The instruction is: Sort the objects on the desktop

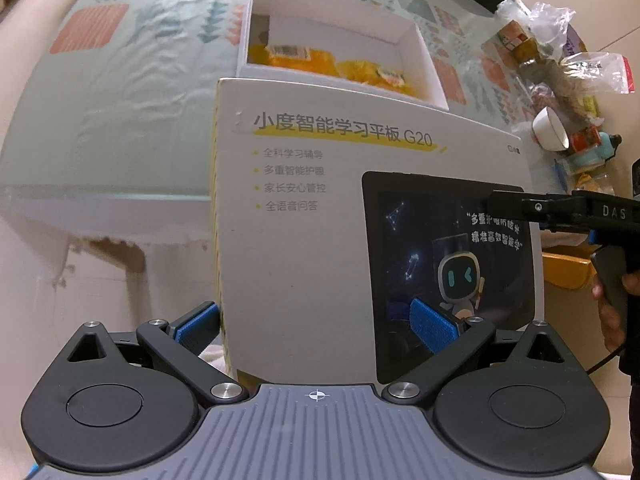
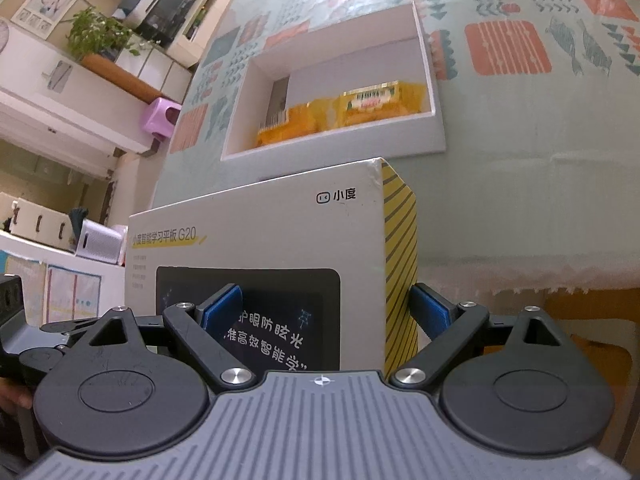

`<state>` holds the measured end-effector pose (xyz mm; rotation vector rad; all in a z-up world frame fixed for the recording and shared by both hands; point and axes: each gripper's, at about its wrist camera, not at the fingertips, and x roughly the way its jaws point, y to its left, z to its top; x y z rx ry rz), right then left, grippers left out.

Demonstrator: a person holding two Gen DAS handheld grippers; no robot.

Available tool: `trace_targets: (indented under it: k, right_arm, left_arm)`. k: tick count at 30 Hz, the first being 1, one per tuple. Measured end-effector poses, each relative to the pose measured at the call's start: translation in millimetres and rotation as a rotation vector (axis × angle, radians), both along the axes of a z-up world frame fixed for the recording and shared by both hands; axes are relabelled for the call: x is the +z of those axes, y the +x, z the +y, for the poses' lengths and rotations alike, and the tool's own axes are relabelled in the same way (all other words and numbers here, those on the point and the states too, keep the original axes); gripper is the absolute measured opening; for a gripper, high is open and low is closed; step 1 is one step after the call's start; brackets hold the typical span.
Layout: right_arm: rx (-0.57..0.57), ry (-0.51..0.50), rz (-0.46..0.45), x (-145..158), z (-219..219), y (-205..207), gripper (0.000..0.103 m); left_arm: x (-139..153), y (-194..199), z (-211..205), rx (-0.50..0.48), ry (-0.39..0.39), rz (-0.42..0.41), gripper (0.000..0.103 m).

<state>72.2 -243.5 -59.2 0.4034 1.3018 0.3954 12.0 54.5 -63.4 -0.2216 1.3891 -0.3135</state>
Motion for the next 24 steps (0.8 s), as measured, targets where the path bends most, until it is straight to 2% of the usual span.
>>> trace_targets:
  k: [5, 14, 24]
  right_arm:
    - [0.014, 0.008, 0.007, -2.9, -6.3, -12.4, 0.103]
    - [0.027, 0.014, 0.025, -8.3, -14.6, -18.7, 0.103]
    - [0.002, 0.004, 0.046, -13.0, -13.3, -2.2, 0.103]
  left_arm:
    - [-2.1, -16.2, -5.6, 0.021, 0.006, 0.007, 0.102]
    - [-8.4, -22.3, -12.6, 0.027, 0.010, 0.029, 0.102]
    - [-13.6, 1.0, -10.6, 0.004, 0.003, 0.047, 0.102]
